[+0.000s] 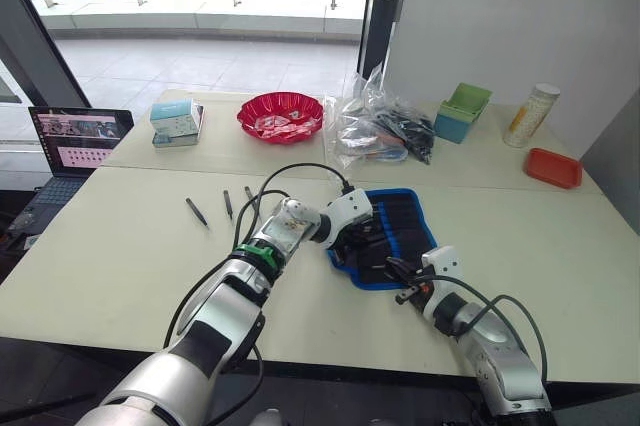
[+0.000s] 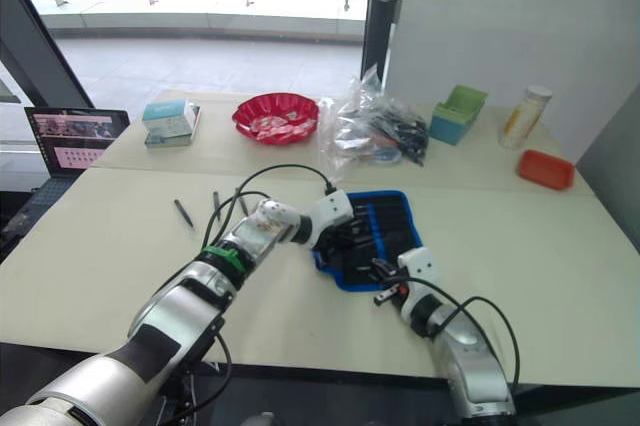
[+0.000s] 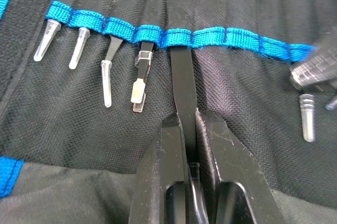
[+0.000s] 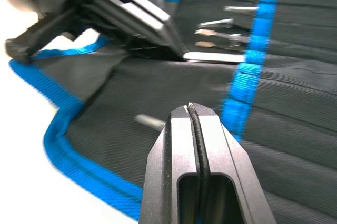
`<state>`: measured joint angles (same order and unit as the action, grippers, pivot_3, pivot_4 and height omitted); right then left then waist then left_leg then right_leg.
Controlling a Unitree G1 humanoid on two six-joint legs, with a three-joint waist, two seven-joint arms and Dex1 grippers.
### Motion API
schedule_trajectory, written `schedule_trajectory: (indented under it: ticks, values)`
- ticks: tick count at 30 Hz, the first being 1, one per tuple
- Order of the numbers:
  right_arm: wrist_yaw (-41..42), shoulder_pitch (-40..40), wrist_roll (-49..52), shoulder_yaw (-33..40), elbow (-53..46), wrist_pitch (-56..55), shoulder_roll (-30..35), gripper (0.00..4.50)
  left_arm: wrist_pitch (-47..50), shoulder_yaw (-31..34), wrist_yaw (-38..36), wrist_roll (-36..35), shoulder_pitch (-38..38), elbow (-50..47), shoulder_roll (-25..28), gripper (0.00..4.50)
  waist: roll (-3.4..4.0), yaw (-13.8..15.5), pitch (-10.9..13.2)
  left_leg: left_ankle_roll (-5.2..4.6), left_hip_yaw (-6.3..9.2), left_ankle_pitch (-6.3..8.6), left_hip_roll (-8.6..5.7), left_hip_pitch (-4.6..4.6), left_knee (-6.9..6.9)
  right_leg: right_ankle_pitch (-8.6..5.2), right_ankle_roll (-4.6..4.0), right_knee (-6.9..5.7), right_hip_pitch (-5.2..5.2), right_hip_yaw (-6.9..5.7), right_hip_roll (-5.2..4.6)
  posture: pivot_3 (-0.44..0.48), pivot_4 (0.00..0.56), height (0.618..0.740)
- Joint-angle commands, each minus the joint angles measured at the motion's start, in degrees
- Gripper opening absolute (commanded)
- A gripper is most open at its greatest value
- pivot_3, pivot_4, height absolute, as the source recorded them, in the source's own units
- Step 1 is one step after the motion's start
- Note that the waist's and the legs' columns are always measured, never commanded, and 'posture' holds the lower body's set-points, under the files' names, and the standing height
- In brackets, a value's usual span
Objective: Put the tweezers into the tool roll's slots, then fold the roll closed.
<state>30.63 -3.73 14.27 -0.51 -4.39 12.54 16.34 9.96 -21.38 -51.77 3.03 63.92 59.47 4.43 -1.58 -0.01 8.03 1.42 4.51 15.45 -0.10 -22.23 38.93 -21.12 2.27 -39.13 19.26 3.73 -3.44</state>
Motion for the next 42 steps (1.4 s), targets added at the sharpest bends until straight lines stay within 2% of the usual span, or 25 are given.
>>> schedule_trajectory:
  ticks: [1, 7, 11, 17, 30, 37, 42]
  values:
    - [-0.28, 1.62, -0.7, -1.86, 0.91, 1.95, -0.45, 0.0, -4.69, -0.25, 1.47, 3.46, 1.9, 3.17, 0.76, 0.02, 0.0, -0.05, 0.0, 0.0, 0.0, 0.0, 0.0, 0.0, 0.0, 0.0, 0.0, -0.01, 0.0, -0.01, 0.01, 0.0, 0.15, 0.74]
    - [-1.99, 1.24, -1.38, -1.43, 1.84, 1.72, -0.37, 0.0, -12.18, -0.71, 1.19, 7.25, 4.38, 7.03, 1.98, 0.02, 0.0, -0.77, 0.0, 0.0, 0.01, 0.0, 0.02, 0.0, -0.03, 0.0, 0.0, -0.02, 0.01, -0.01, 0.02, 0.0, 0.15, 0.74]
    - [-5.18, 0.65, -1.18, 1.49, 2.44, -0.01, -0.93, 0.0, -16.13, -1.4, 1.42, 9.98, 5.49, 8.99, 1.87, 0.02, 0.0, -0.85, 0.0, 0.0, 0.01, 0.0, 0.02, -0.01, -0.03, 0.0, 0.0, -0.02, 0.03, -0.02, 0.03, 0.0, 0.15, 0.74]
    - [-6.08, 0.83, -0.88, 2.27, 2.37, -0.61, -1.09, 0.0, -22.23, -2.7, 5.03, 14.93, 7.0, 12.08, 1.85, 0.02, 0.0, -0.7, 0.01, 0.0, 0.02, 0.0, 0.0, -0.04, -0.03, 0.0, 0.0, -0.03, 0.05, -0.02, 0.02, 0.0, 0.15, 0.74]
    - [-8.04, 2.03, -1.34, 0.62, 3.57, 2.9, -2.5, 0.0, -25.96, 0.29, 12.04, 15.99, 8.67, 16.41, -4.22, 0.02, -0.01, -0.66, 0.01, -0.01, 0.03, 0.0, -0.02, -0.05, -0.03, -0.01, 0.01, -0.03, 0.05, -0.04, 0.0, 0.0, 0.15, 0.74]
    - [-8.13, 2.24, -1.15, 0.45, 3.53, 3.06, -2.4, 0.0, -27.82, 1.35, 17.42, 17.18, 8.69, 16.86, -5.63, 0.02, -0.01, -0.58, 0.01, -0.01, 0.03, 0.0, -0.04, -0.05, -0.03, -0.01, 0.02, -0.03, 0.04, -0.05, -0.01, 0.0, 0.15, 0.74]
    - [-7.76, 2.08, -1.19, 0.05, 3.86, 3.03, -2.36, 0.0, -29.26, -0.16, 21.13, 20.27, 8.74, 17.34, -6.32, 0.02, -0.01, -0.58, 0.01, -0.01, 0.03, 0.0, -0.05, -0.06, -0.03, -0.01, 0.02, -0.02, 0.04, -0.05, -0.01, 0.0, 0.15, 0.74]
